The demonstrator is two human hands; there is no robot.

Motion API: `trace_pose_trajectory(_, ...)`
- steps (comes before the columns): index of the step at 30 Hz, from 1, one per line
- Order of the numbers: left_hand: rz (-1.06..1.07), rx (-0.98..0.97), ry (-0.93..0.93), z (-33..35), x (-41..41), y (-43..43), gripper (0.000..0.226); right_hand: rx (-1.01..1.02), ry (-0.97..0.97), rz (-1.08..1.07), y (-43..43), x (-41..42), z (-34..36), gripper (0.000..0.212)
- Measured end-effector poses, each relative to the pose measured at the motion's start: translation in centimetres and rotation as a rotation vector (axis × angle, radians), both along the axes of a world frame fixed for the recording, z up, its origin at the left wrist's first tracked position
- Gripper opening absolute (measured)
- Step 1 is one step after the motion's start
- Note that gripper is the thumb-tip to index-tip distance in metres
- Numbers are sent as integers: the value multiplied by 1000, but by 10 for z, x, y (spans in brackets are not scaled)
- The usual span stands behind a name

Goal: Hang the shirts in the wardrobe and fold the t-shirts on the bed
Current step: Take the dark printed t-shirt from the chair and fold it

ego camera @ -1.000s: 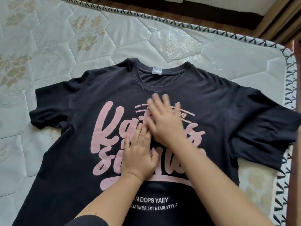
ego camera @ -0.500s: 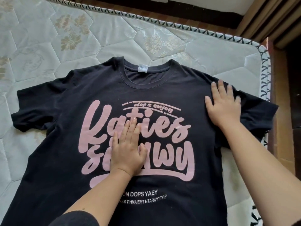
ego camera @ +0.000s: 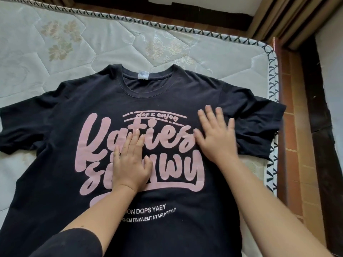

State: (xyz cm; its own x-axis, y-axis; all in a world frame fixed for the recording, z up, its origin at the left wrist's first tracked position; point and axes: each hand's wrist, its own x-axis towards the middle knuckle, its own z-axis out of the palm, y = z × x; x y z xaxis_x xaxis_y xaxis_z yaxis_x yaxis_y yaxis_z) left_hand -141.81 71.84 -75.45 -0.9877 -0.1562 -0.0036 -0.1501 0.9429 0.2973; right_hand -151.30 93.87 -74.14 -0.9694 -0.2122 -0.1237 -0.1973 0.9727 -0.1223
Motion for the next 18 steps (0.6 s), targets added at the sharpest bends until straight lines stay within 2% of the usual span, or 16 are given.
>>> trace_pose_trajectory(3,3,-1,-6,1,1,0,73,49,-12,-233,58,-12,6,60)
trace_pose_trajectory(6,5,9,-14,2,1,0,73,91,-66,-350,96,-11,13,58)
trace_pose_trajectory(10,8,13,-21,3,1,1,75,100,-90,-436,81,-5,20,61)
trace_pose_trajectory(14,14,9,-29,3,1,0,75,17,83,-210,0,29,11,64)
trace_pose_trajectory(18,0,-7,-37,4,1,1,77,-43,43,94,-65,86,-6,57)
